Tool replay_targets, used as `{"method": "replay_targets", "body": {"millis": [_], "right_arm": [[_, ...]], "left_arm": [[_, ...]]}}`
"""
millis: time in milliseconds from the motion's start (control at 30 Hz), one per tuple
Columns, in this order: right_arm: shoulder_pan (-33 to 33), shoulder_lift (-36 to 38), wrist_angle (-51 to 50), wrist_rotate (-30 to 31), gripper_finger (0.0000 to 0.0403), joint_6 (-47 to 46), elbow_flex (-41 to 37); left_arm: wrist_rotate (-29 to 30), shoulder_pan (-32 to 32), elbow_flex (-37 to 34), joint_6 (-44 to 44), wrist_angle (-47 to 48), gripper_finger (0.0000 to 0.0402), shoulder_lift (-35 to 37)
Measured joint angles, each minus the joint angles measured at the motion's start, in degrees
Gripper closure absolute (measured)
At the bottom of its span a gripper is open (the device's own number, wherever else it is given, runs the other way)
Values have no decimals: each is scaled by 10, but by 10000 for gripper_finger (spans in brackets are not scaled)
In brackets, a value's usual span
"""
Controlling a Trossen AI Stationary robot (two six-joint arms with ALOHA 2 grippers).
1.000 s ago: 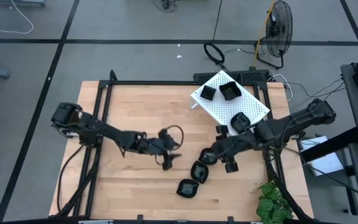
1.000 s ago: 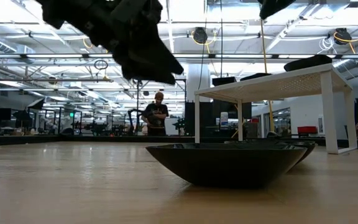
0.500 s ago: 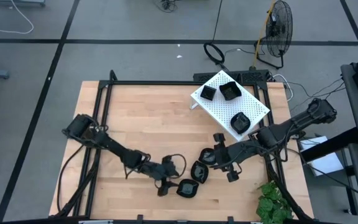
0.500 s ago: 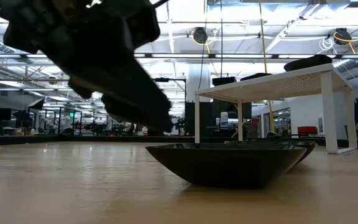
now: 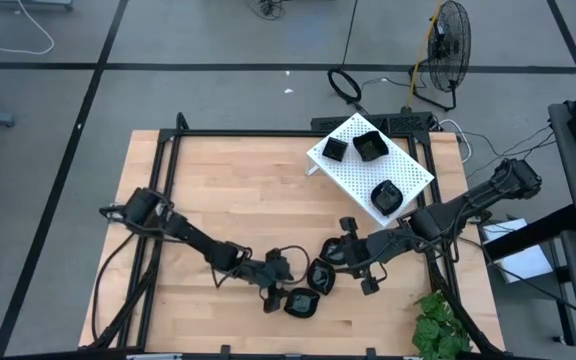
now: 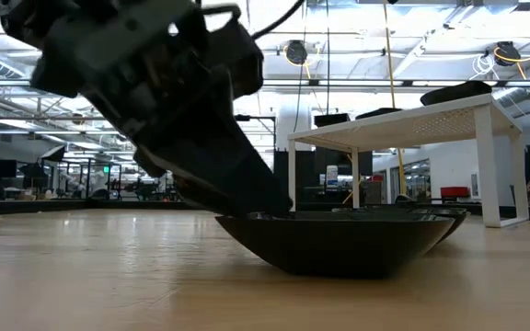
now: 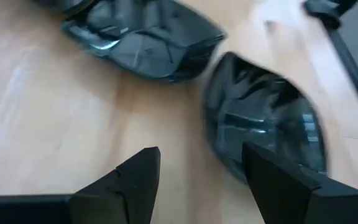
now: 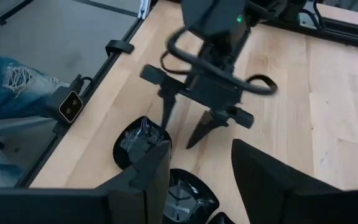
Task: Pick & Place Mini shaped plates
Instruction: Stack the black leaf shaped plate on top of the other black leaf shaped plates on the shelf
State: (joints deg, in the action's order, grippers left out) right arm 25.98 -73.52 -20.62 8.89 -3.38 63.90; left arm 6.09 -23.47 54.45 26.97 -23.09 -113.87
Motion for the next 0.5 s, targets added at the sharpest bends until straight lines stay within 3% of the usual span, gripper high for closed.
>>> {"method": "replay_targets", "body": {"millis": [367, 500], "right_arm": [[0, 0, 8, 0, 245, 40, 0], [0, 0, 16, 0, 245, 57, 0]], "left_arm": [[-22, 6, 0, -22, 4, 170, 0], [-43, 6, 0, -37, -1, 188, 0]]}}
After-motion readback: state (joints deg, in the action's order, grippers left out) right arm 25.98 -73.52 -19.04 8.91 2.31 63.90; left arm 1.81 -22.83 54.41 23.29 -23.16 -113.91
